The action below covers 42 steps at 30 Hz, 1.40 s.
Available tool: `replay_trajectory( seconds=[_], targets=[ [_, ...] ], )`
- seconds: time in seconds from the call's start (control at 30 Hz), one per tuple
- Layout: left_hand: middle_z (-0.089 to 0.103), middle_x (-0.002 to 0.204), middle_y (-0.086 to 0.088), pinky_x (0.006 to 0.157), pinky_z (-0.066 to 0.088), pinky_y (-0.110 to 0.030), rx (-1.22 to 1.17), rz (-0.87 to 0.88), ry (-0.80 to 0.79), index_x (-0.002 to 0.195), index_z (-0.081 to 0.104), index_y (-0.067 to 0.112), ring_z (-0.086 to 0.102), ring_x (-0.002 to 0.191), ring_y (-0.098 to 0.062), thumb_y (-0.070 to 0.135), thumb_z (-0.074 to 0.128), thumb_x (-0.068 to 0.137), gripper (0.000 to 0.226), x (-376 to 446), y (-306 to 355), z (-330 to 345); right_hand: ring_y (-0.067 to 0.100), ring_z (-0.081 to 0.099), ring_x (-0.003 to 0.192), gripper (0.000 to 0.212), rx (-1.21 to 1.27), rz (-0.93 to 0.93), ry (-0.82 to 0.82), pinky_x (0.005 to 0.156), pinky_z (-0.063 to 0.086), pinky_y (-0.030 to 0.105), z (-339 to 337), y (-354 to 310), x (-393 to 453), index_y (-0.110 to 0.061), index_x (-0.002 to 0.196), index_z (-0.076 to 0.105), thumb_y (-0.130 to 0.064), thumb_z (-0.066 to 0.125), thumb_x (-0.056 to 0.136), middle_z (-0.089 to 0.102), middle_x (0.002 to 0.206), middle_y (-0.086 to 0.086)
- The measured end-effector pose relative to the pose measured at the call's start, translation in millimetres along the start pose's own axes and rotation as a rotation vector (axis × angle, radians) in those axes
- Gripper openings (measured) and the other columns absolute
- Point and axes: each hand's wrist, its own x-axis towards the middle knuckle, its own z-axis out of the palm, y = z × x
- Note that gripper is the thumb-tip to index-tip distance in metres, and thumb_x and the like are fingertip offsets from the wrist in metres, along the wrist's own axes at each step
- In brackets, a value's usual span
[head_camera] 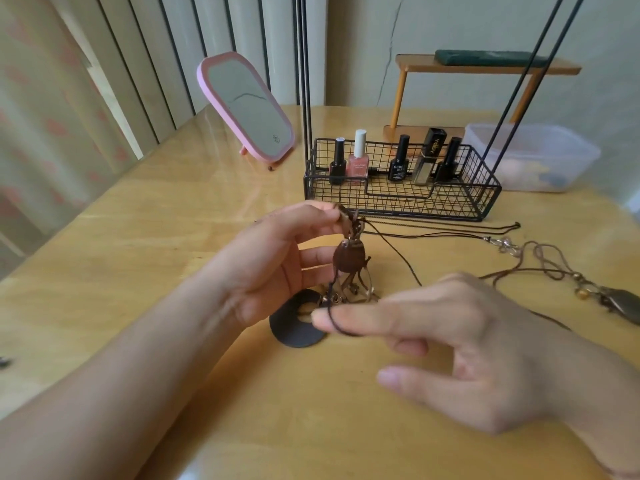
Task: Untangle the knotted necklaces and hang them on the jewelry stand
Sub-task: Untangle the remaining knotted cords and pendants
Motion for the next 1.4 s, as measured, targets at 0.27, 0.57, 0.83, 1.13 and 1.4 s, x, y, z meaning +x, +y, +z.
replay_trajectory(
  seconds=[0.27,0.57,0.83,1.13,1.4],
  targets=[
    [0.067,0.111,-0.013,0.089,0.056,-0.039,-0.177,-0.082,-0.093,0.116,0.057,0.009,0.069,0.091,-0.028,0.016,0.067,0.078,0.04,1,0,0,0.013,0.033,0.055,0.063,-0.208,-0.013,-0.21,0.046,0.036,0.034,1,-6,0,-0.052,0.143,0.039,-0.043,0.064,0.086,0.029,0.074,-0.015],
    [0.064,0.129,-0.018,0.104,0.046,-0.045,-0.123,-0.056,-0.124,0.101,0.061,0.002,0.061,0.112,-0.033,0.012,0.06,0.074,0.029,-1,0,0,0.023,0.06,0.087,0.044,-0.156,-0.137,0.145,0.075,0.046,0.038,-3,-8,4,-0.017,0.09,0.077,-0.051,0.05,0.098,0.069,0.09,-0.005],
    [0.063,0.132,-0.018,0.098,0.05,-0.034,-0.048,0.057,-0.294,0.063,0.067,0.013,0.06,0.123,-0.03,0.012,0.059,0.059,0.009,-8,1,3,0.014,0.065,0.084,0.013,0.034,0.297,0.678,0.06,0.049,0.022,-1,9,6,-0.023,0.096,0.074,-0.015,0.067,0.088,0.069,0.092,-0.018],
    [0.061,0.135,-0.018,0.093,0.047,-0.032,0.259,0.297,-0.397,0.068,0.069,0.014,0.059,0.123,-0.028,0.007,0.062,0.066,0.01,-11,-3,9,0.012,0.06,0.067,0.002,0.158,0.401,0.572,0.058,0.039,0.009,9,7,11,-0.028,0.084,0.075,-0.029,0.074,0.082,0.069,0.082,-0.02],
    [0.057,0.139,-0.016,0.108,0.037,-0.027,0.673,0.556,-0.379,0.073,0.061,0.011,0.042,0.141,-0.018,-0.013,0.059,0.072,0.024,-14,-9,11,0.0,0.054,0.053,0.01,0.336,0.475,0.443,0.052,0.038,0.009,1,4,10,-0.028,0.082,0.081,-0.02,0.076,0.079,0.074,0.079,-0.006]
  ],
)
